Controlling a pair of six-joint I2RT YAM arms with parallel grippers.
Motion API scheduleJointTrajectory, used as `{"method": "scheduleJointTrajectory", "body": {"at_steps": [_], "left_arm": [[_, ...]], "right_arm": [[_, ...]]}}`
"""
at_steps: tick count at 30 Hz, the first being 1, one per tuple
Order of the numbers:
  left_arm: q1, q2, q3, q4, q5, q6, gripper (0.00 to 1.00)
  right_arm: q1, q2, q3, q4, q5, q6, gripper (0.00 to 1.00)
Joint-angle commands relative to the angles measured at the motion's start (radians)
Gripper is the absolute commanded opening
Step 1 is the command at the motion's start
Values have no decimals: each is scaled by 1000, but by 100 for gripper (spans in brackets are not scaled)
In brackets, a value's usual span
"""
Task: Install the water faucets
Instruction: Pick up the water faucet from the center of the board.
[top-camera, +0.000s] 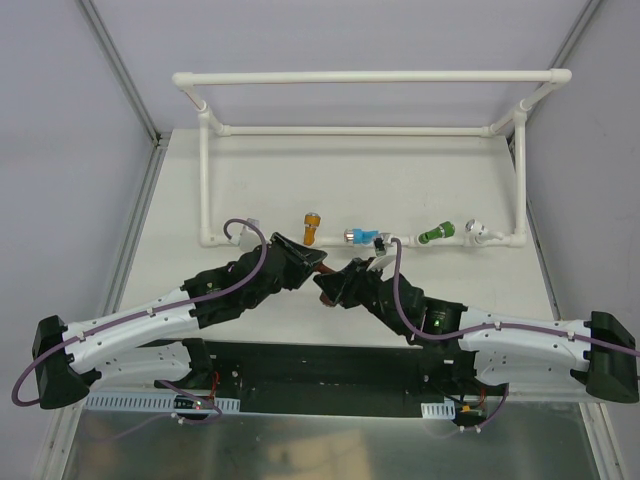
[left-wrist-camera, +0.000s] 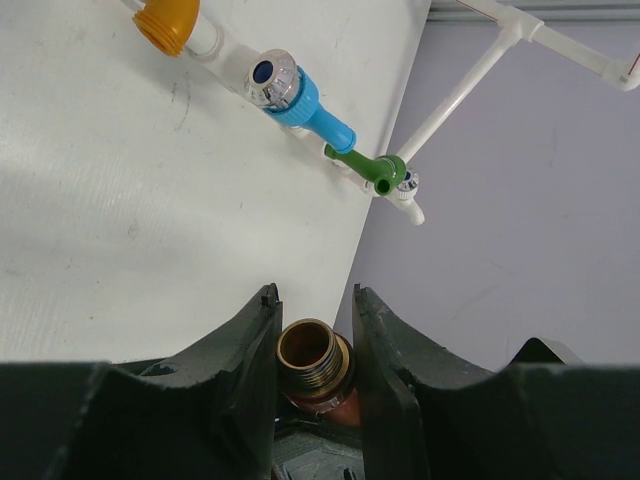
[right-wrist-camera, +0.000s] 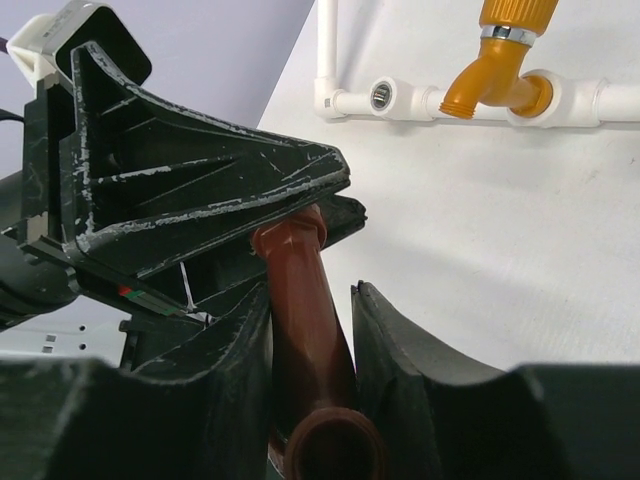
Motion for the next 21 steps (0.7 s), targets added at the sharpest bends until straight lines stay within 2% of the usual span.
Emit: {"method": "scheduleJointTrajectory", "body": {"at_steps": [1, 2, 3, 4, 13, 21], "left_arm": [[-6, -28, 2, 8, -16, -34, 0], [-6, -28, -1, 8, -14, -34, 0], [-6, -30, -4, 8, -14, -38, 0], [-6, -33, -6, 10, -13, -38, 0], [-6, -63, -36, 10, -13, -40, 0], [-6, -42, -76, 13, 16, -83, 0]], "right_arm": [[-3, -3, 43, 67, 61, 2, 28], [-3, -5, 40, 77, 58, 2, 19], [-3, -5, 36, 80, 63, 4, 7], [-3, -6, 32, 81, 69, 11, 0], [-3, -61, -1, 80, 92, 2, 0], [-3, -129, 9, 80, 15, -42, 0]]}}
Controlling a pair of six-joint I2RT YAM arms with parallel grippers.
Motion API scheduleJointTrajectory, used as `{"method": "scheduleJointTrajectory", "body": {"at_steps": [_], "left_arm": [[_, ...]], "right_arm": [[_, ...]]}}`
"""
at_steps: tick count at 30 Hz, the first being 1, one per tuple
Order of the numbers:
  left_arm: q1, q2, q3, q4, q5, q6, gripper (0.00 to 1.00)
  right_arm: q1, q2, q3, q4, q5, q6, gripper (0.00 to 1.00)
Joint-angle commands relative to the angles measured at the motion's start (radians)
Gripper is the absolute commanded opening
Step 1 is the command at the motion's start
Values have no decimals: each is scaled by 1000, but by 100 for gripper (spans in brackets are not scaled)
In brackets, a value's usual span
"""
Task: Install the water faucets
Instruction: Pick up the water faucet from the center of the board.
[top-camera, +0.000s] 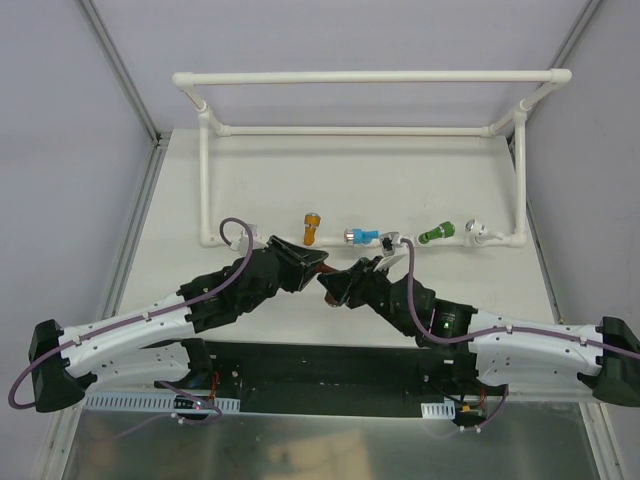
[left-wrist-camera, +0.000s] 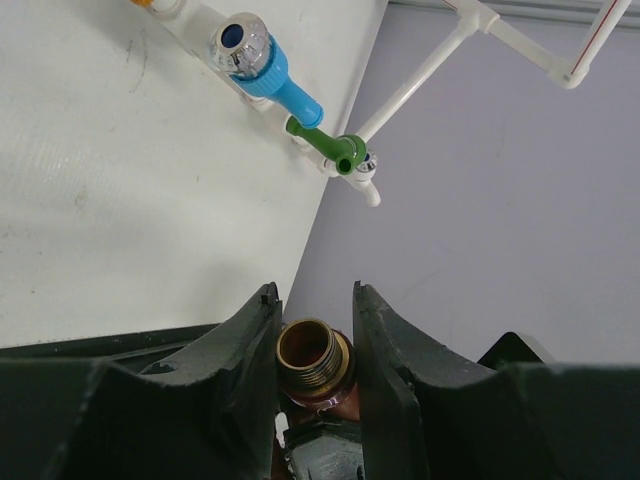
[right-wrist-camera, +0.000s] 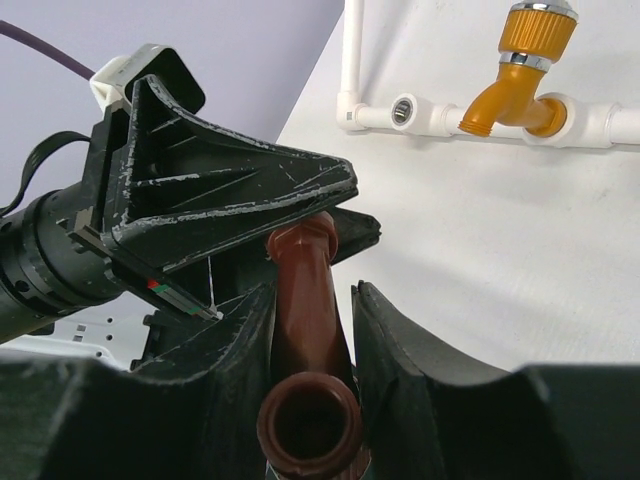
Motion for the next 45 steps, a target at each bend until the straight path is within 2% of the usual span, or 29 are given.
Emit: {"method": "scheduleJointTrajectory", "body": {"at_steps": [1, 12, 13, 14, 15, 17, 23, 37, 45], "left_arm": [[-5, 11, -25, -43, 12, -8, 0], [-5, 7, -7, -40, 15, 15, 0], [-5, 3, -2, -40, 13, 21, 0], [-5, 5, 2, -40, 13, 24, 0], [-5, 8, 6, -40, 15, 29, 0], [-5, 11, 10, -38, 16, 30, 0], [-5, 17, 16, -38, 23, 44, 0], [-5, 3, 27, -38, -5, 68, 0], [-5, -20, 35, -38, -31, 93, 0]], "right_arm": [[-11, -73, 16, 76, 33, -14, 0], [-11, -89, 1, 45, 63, -30, 0], [-9, -87, 1, 40, 71, -24, 7], [-9, -84, 2, 39, 77, -19, 21], [-11, -83, 1, 37, 80, -16, 30], [-11, -78, 8, 37, 82, -11, 42], [-13, -55, 45, -1, 73, 4, 55], [-14, 28, 123, -154, 4, 76, 58], [-16, 49, 123, -151, -36, 104, 52]]}}
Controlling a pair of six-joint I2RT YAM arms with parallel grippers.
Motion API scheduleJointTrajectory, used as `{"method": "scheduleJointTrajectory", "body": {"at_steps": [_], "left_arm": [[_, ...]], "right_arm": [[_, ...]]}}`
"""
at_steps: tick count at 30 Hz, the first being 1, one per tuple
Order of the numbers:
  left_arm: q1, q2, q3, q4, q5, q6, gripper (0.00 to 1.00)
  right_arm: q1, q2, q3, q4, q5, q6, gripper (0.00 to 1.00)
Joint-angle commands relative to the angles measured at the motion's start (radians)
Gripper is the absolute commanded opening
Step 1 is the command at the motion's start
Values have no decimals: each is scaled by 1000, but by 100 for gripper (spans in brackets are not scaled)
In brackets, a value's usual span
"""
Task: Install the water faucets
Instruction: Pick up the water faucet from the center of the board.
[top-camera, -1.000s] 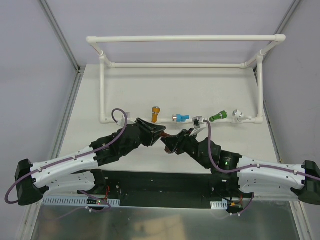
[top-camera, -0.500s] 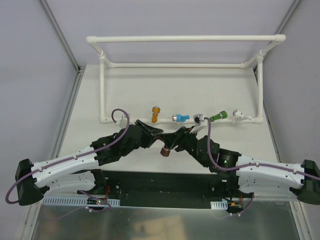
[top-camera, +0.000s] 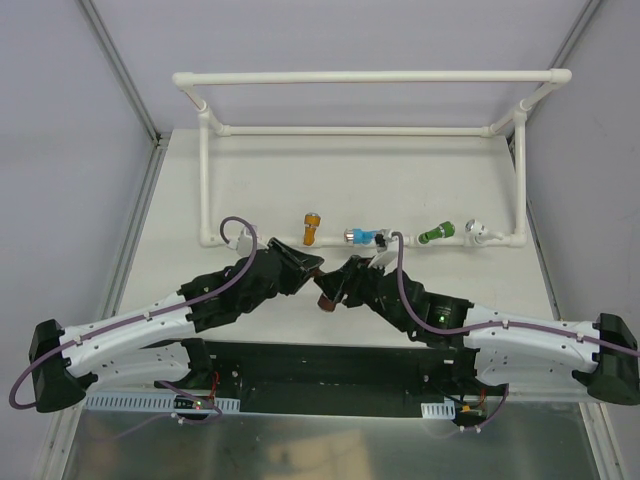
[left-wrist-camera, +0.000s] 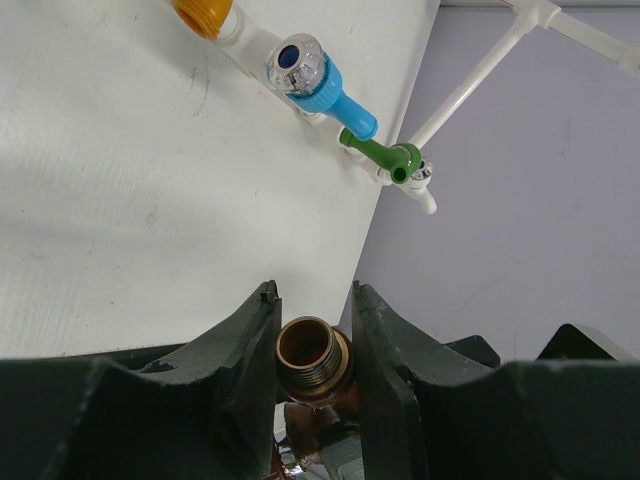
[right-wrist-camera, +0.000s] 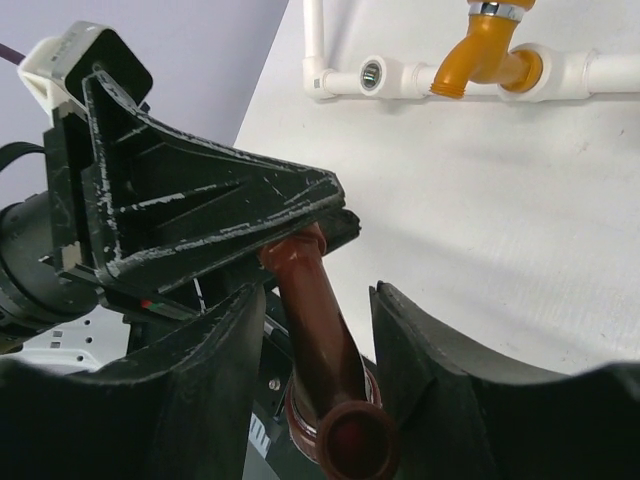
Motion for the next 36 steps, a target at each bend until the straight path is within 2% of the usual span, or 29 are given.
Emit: {"method": "scheduleJointTrajectory", "body": {"at_steps": [1, 7, 11, 12, 15, 16, 29, 32, 36], "left_arm": [[-6, -29, 38, 20, -39, 28, 0], [-6, -21, 46, 29, -13, 54, 0], [-6, -23, 39, 40, 1, 52, 0], [-6, -24, 35, 43, 1, 49, 0], [-6, -23, 34, 44, -1, 52, 0], [-6, -23, 31, 46, -1, 52, 0], [-6, -16, -50, 104, 4, 16, 0], [-6, -18, -47, 106, 8, 17, 0], [-6, -32, -23, 106, 10, 39, 0]], "right_arm": [[-3, 10, 46, 16, -28, 27, 52], [-6, 17, 49, 44, -41, 16, 45], [-6, 19, 48, 62, -45, 10, 38], [-6, 20, 49, 62, -45, 10, 31], [-7, 17, 46, 76, -53, 7, 2], [-7, 14, 45, 77, -54, 6, 0], [-7, -63, -21, 223, -189, -59, 0], [-7, -67, -24, 188, -136, -47, 0], [-7, -49, 8, 10, 58, 11, 0]]}}
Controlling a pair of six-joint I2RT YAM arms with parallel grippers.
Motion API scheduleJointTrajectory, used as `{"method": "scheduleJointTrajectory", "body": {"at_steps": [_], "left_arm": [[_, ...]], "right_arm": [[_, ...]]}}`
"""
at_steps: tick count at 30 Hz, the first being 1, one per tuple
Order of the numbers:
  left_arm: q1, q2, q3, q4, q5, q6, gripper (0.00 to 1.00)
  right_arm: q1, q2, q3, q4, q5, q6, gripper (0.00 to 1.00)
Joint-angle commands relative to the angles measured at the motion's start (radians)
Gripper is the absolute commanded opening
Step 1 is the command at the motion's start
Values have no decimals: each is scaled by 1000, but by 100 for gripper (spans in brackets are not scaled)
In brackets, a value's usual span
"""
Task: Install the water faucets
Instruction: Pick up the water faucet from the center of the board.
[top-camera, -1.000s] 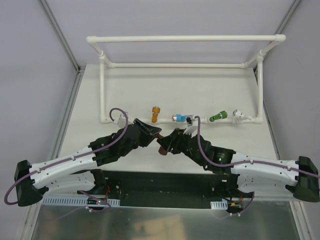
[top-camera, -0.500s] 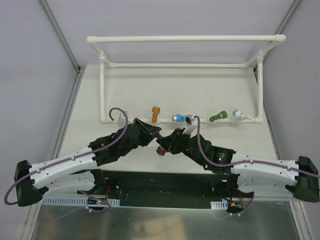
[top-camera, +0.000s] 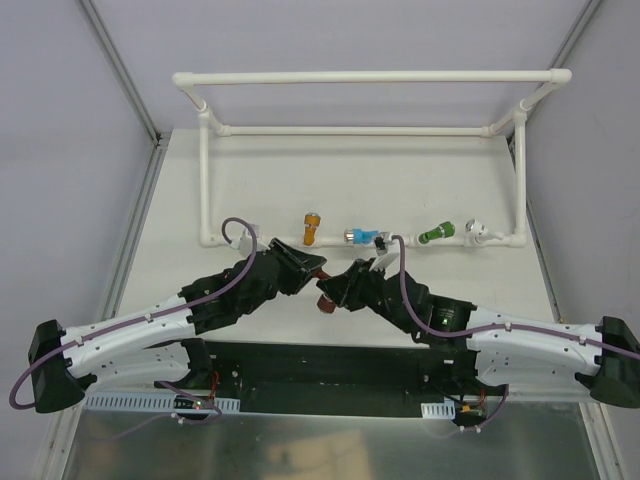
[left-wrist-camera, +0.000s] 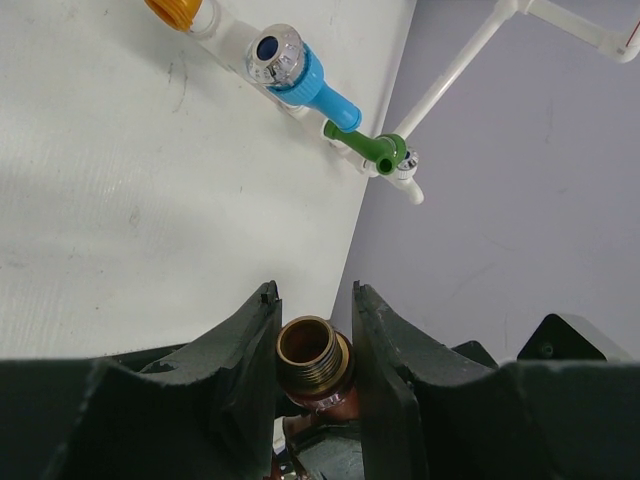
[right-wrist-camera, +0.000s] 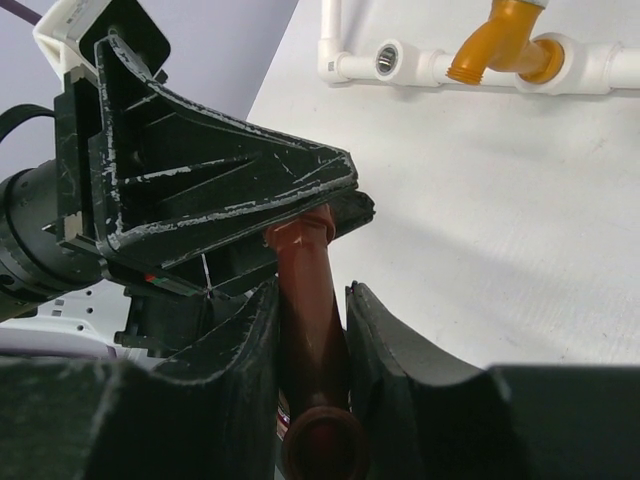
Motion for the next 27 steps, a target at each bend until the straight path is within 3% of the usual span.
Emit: {"method": "scheduleJointTrajectory", "body": {"at_steps": [1, 7, 12, 22, 27], "left_arm": [[-5, -19, 19, 25, 4, 17, 0], [-5, -30, 43, 22, 13, 37, 0], [-5, -19, 25, 21, 6, 25, 0], [-6, 4, -4, 21, 47, -4, 0], [-7, 8, 0, 19, 38, -3, 0]], "right_arm": [[7, -10, 56, -75, 184, 73, 0], [-3, 1, 56, -147, 244, 131, 0], [-4, -28, 56, -63, 152, 48, 0], [-4, -128, 54, -66, 221, -41, 0], [-4, -122, 45, -64, 183, -45, 0]]}}
